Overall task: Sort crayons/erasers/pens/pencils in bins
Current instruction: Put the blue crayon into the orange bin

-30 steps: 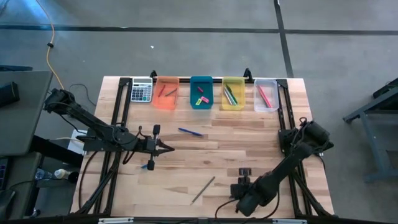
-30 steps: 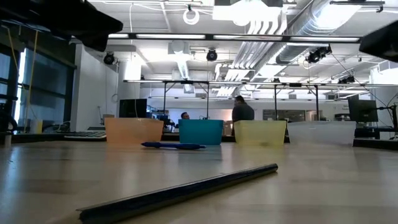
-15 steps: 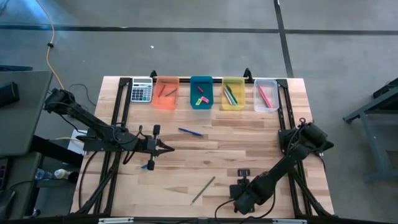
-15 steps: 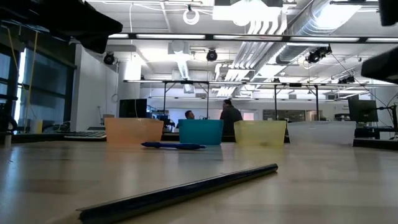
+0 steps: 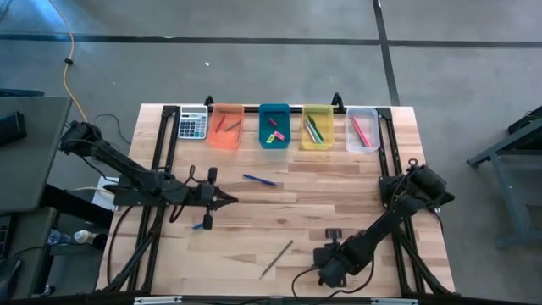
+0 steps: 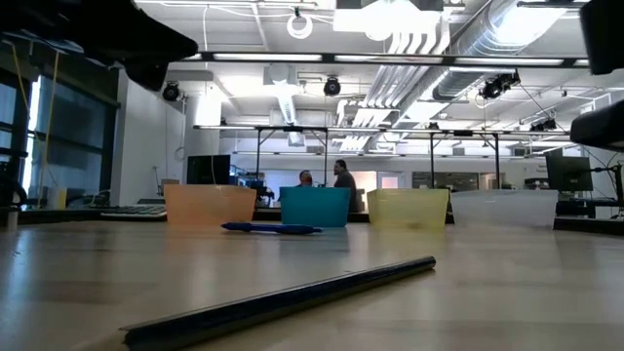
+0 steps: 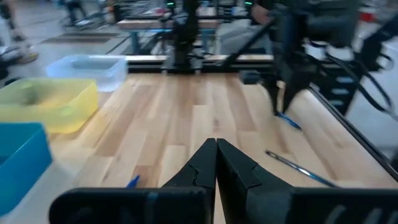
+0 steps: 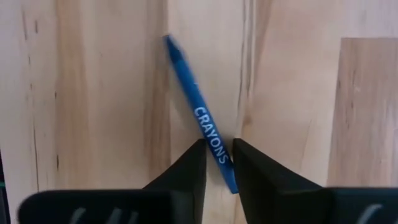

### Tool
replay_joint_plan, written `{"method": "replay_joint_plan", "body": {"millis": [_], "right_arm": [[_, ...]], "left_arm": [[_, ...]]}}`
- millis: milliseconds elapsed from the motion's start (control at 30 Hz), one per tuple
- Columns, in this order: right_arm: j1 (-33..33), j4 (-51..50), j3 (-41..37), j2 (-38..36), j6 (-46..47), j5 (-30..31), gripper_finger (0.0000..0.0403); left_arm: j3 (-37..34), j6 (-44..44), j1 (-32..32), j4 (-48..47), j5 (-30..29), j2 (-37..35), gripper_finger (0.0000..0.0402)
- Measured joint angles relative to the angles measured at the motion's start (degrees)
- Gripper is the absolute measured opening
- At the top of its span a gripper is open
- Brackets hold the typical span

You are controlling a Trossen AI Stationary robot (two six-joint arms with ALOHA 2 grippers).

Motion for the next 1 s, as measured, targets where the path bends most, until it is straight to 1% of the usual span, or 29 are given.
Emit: {"method": "replay_joint_plan", "body": {"millis": [167,300,367,400,533,667,833,1000], "right_arm": [[-1.3,-0.5,0.5,0.1,2.0,-1.4,0.0038],[-2.0,-0.5,0.8,-0.8,1.1,-1.2,0.0021],[-2.4,0.3,0.8,-2.4,0.7,0.7,0.0016],[-2.5,0.9,0.8,-3.3,-0.1,2.7,0.0015],[-3.5,7.1,-0.3,-5.4,-4.1,9.7,0.0013],[-6.7,19.8,-1.7,-5.9,-10.3,15.4,0.0012],[-12.2,38.1,-2.5,-5.9,-19.1,15.9,0.0012],[-16.8,56.3,-2.5,-6.0,-29.1,16.1,0.0012]], "left_arm": [[0.0,-3.3,1.9,0.0,-0.5,0.0,0.0],[-0.6,-1.1,3.1,1.1,-0.9,0.0,0.0],[-2.7,-0.6,4.2,5.3,-1.3,0.0,0.0],[-4.3,-0.6,5.0,8.5,-0.8,0.0,0.0],[-11.5,-2.9,8.8,22.2,6.3,0.0,0.0],[-15.7,-6.9,10.8,31.5,10.7,0.0,0.0],[-15.8,-6.6,9.8,38.4,15.6,0.0,0.0012],[-14.2,-5.2,7.3,43.3,15.6,0.0,0.0048]]}}
